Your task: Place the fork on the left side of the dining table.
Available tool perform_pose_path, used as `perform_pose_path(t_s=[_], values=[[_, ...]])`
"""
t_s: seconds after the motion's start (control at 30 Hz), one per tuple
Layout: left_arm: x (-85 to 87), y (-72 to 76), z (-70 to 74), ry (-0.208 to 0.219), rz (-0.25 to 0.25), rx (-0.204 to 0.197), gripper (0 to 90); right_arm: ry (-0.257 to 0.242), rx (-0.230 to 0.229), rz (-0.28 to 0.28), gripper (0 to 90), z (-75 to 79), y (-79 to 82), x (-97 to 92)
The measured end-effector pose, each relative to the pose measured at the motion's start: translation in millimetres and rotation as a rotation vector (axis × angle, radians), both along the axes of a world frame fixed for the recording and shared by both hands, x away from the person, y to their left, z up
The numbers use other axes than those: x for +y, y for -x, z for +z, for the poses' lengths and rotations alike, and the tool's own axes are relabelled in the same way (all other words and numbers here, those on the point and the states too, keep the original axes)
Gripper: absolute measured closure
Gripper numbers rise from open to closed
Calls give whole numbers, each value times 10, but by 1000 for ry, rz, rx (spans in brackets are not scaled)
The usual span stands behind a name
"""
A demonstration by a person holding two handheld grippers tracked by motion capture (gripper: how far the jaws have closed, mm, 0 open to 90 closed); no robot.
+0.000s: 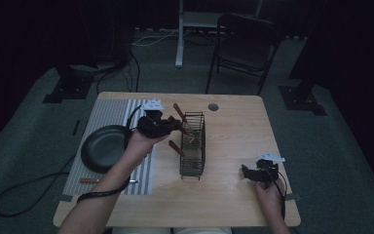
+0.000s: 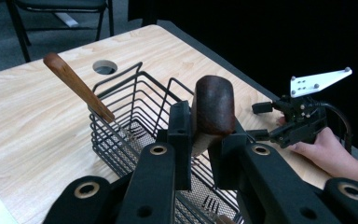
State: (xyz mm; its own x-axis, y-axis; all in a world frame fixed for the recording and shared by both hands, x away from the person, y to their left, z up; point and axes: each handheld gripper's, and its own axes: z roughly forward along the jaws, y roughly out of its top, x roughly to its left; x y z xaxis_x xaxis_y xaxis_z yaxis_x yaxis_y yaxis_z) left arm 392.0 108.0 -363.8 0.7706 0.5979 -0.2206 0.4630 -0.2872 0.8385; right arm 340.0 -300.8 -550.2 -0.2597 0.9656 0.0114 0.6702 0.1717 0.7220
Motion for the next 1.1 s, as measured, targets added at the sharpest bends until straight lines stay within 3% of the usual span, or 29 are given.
perform_pose_path(t_s=[0.33,0.6,0.73,0.83,0.93,1.03,1.1], values=[[84,52,213,13,5,-32,803,1,1,0,124,1,0,-1],[210,100,392,59,14,-57,804,1,1,0,124,1,0,0],[278,110,491,61,29,-73,803,0,1,0,124,1,0,0],[373,103,581,35,50,-69,804,0,1,0,124,1,0,0],[544,117,645,5,78,-90,804,0,1,-1,124,1,-1,0],[733,50,636,38,118,-67,803,0,0,-1,124,0,-5,1],[787,14,628,10,141,-70,803,0,0,-1,124,1,-5,1]])
